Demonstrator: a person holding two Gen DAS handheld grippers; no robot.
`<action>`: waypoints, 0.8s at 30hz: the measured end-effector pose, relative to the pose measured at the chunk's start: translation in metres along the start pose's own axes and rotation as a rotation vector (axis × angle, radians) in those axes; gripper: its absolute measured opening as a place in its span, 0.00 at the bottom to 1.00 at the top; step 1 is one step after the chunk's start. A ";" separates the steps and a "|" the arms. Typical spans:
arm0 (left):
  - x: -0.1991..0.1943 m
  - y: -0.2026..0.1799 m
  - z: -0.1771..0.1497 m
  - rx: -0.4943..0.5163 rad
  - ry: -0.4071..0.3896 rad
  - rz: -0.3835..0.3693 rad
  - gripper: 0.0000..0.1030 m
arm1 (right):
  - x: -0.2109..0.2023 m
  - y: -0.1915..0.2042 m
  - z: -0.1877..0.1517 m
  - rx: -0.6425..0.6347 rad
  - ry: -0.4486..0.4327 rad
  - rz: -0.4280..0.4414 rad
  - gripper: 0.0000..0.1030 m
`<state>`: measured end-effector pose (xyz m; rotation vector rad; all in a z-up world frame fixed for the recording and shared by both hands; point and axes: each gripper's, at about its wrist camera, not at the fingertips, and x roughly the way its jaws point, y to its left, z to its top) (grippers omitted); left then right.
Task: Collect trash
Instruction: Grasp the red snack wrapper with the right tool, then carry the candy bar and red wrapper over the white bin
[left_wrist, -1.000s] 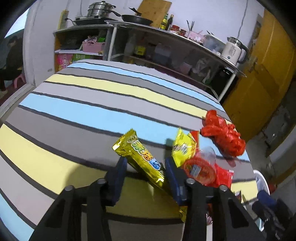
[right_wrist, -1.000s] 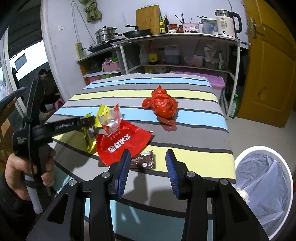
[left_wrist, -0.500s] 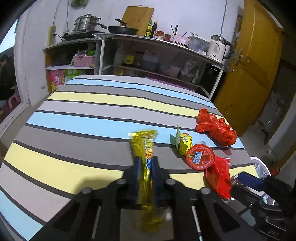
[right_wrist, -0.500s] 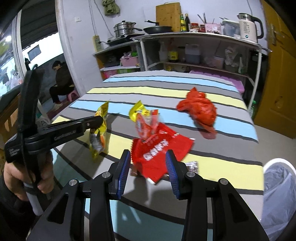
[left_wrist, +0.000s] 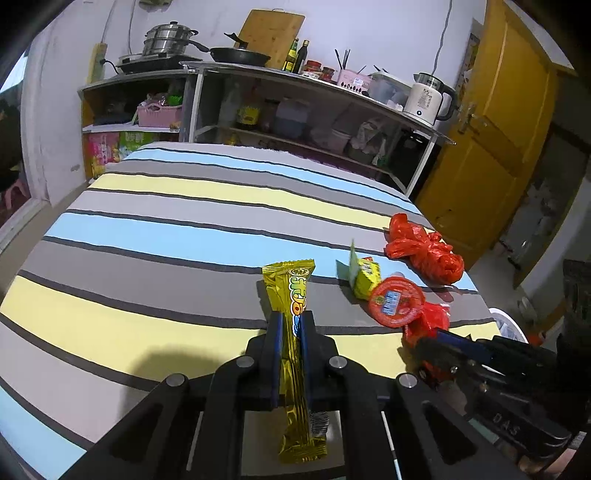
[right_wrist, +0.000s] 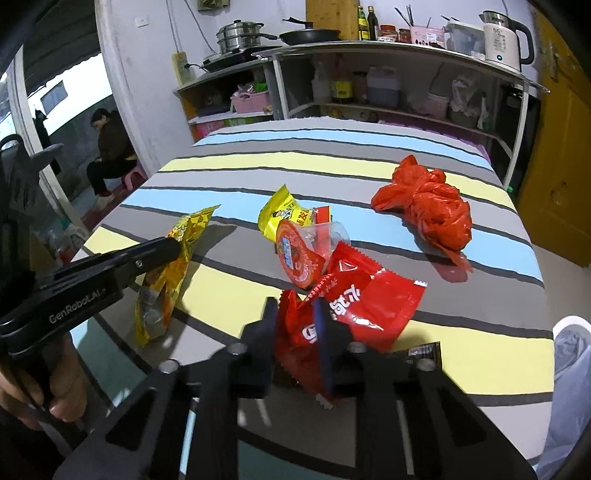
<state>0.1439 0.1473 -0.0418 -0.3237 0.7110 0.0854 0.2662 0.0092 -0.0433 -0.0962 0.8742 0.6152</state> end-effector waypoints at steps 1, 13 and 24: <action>-0.001 0.000 0.000 0.001 -0.002 -0.001 0.09 | -0.003 -0.001 0.000 -0.001 -0.007 0.001 0.09; -0.025 -0.024 -0.004 0.036 -0.035 -0.031 0.08 | -0.041 -0.005 -0.009 0.015 -0.085 0.022 0.05; -0.046 -0.064 -0.009 0.095 -0.057 -0.079 0.08 | -0.083 -0.018 -0.020 0.040 -0.152 -0.002 0.05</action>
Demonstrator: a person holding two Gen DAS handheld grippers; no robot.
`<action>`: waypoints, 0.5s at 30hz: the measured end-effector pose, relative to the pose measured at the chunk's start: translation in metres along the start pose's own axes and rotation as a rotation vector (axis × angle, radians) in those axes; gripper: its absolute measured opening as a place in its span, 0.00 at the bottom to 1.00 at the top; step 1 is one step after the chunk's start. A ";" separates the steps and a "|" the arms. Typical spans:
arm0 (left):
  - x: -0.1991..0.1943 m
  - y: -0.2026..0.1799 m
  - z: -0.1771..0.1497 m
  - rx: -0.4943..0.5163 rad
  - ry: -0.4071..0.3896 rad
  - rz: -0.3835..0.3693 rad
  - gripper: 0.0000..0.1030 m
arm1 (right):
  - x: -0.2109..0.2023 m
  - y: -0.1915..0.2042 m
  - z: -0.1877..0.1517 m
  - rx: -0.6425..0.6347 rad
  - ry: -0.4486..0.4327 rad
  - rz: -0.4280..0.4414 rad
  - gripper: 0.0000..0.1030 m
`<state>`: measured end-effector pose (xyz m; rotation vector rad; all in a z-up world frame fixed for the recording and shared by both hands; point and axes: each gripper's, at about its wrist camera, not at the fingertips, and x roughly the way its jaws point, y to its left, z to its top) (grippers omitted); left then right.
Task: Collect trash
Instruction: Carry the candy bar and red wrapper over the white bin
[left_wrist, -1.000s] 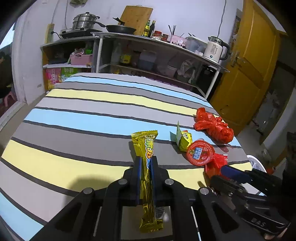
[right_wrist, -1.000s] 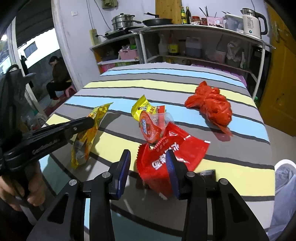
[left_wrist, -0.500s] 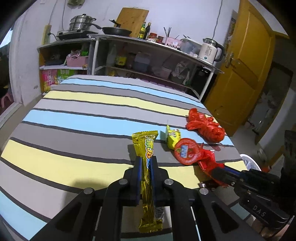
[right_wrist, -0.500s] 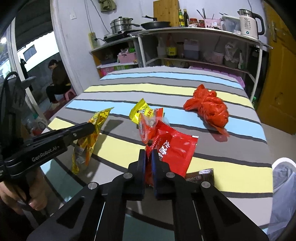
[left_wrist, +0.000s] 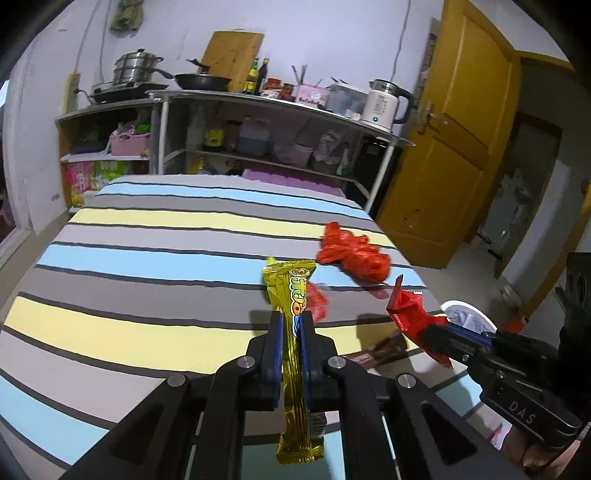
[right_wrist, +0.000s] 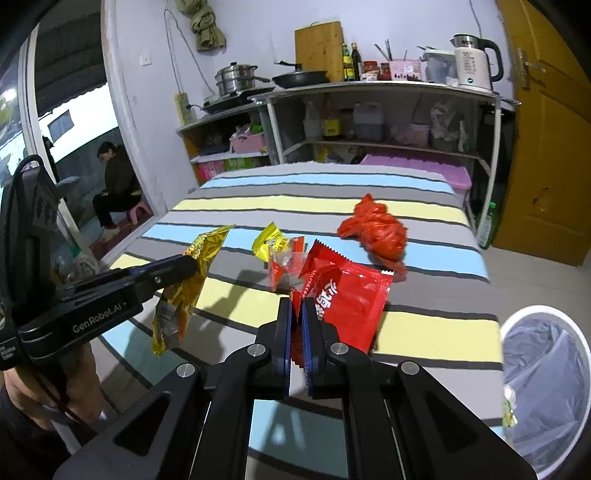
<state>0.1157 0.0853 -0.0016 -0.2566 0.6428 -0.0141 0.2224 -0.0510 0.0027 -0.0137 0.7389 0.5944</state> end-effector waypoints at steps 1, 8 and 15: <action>-0.001 -0.005 0.000 0.006 0.000 -0.007 0.08 | -0.003 -0.002 0.000 0.003 -0.003 -0.005 0.05; -0.003 -0.036 0.002 0.050 -0.001 -0.053 0.08 | -0.027 -0.017 -0.004 0.025 -0.029 -0.043 0.05; 0.003 -0.071 0.003 0.099 0.008 -0.103 0.08 | -0.047 -0.039 -0.007 0.058 -0.053 -0.094 0.05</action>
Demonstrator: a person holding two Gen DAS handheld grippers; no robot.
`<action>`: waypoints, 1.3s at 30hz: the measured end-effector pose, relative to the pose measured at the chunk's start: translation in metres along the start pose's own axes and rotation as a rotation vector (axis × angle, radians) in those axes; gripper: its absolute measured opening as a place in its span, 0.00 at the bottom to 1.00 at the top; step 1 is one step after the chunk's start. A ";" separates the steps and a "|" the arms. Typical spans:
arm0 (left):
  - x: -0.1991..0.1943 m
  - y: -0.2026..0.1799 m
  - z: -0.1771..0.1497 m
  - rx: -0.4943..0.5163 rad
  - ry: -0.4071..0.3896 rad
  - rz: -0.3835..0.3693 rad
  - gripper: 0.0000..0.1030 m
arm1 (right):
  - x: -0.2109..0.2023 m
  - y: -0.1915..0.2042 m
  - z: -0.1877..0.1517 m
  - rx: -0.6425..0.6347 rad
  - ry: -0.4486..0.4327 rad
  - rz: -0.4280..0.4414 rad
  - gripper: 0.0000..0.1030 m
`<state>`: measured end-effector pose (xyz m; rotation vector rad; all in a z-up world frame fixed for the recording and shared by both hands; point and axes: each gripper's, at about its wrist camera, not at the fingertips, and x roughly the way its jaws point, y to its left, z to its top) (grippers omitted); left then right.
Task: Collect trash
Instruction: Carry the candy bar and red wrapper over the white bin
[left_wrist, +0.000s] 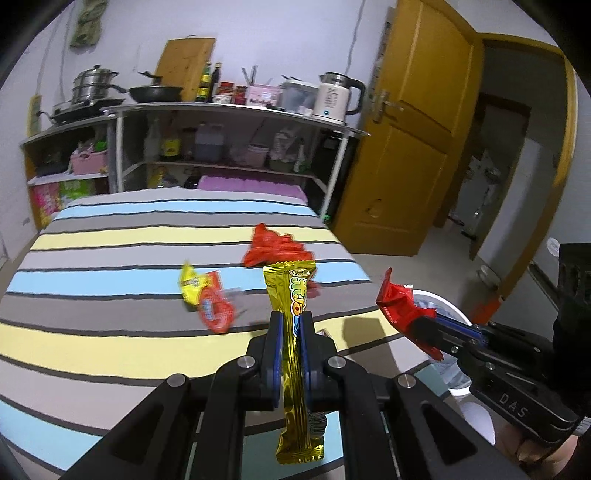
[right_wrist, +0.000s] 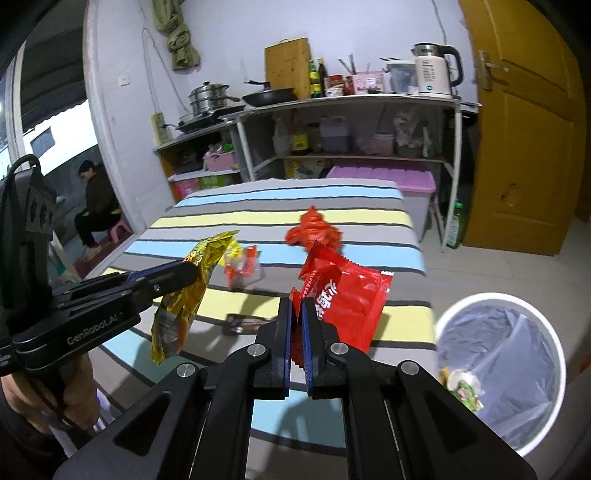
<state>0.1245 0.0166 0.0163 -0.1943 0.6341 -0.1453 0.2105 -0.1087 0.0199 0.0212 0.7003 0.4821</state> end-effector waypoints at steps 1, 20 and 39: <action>0.002 -0.005 0.001 0.007 0.001 -0.008 0.08 | -0.002 -0.005 0.000 0.008 -0.003 -0.011 0.05; 0.050 -0.099 0.016 0.130 0.051 -0.146 0.08 | -0.042 -0.090 -0.019 0.133 -0.040 -0.152 0.05; 0.107 -0.167 0.009 0.181 0.141 -0.275 0.08 | -0.053 -0.153 -0.039 0.248 -0.027 -0.230 0.05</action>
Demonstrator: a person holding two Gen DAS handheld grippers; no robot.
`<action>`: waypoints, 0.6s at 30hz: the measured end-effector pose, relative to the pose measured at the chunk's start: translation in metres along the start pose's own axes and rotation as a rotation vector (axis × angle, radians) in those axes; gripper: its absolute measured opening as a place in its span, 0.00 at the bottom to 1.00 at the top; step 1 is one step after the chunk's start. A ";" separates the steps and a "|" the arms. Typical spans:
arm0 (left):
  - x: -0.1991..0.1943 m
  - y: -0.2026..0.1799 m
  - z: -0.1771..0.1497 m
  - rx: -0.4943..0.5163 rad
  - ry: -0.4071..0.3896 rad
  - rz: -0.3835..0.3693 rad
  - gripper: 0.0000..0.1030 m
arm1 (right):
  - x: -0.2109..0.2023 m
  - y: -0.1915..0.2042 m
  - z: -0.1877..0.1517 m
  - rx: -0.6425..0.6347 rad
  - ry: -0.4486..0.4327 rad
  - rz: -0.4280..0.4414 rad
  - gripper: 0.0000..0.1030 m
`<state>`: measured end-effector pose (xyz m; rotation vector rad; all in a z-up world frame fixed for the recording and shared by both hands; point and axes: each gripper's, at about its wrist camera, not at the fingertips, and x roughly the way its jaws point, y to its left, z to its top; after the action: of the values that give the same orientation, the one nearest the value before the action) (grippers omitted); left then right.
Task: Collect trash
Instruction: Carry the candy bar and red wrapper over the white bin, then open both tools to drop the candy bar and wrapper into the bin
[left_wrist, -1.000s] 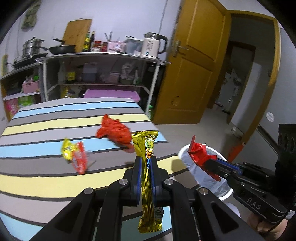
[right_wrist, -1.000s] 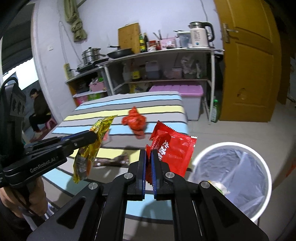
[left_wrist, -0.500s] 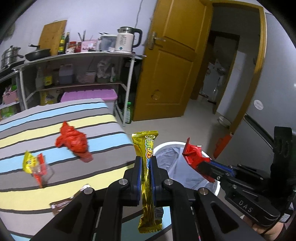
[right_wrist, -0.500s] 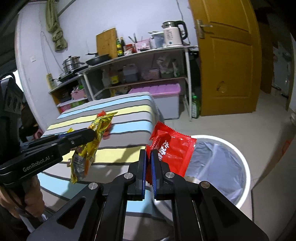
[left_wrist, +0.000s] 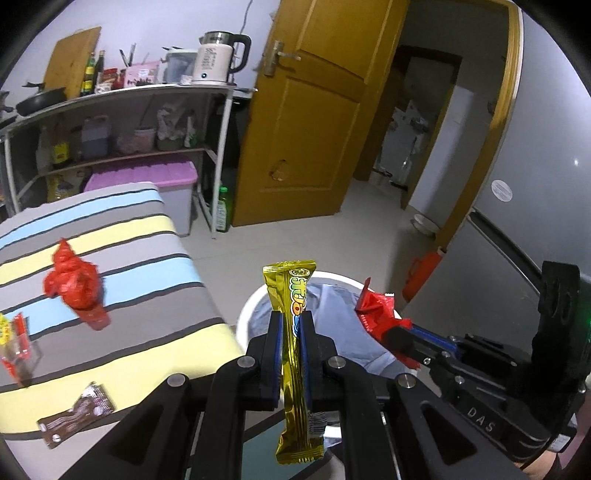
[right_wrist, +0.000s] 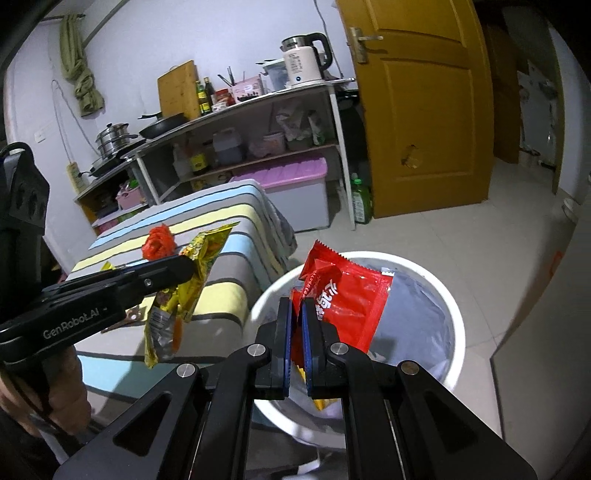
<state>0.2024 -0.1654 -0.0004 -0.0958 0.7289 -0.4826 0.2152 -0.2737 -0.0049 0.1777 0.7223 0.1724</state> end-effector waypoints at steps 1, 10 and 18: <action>0.004 -0.002 0.001 0.004 0.003 -0.005 0.08 | 0.001 -0.003 0.000 0.005 0.002 -0.002 0.05; 0.031 -0.012 0.001 0.020 0.029 -0.024 0.08 | 0.011 -0.021 -0.002 0.045 0.021 -0.023 0.05; 0.048 -0.010 0.004 0.002 0.045 -0.042 0.12 | 0.018 -0.032 -0.005 0.070 0.045 -0.038 0.08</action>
<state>0.2322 -0.1961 -0.0250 -0.0987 0.7715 -0.5271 0.2280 -0.3004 -0.0273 0.2270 0.7763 0.1153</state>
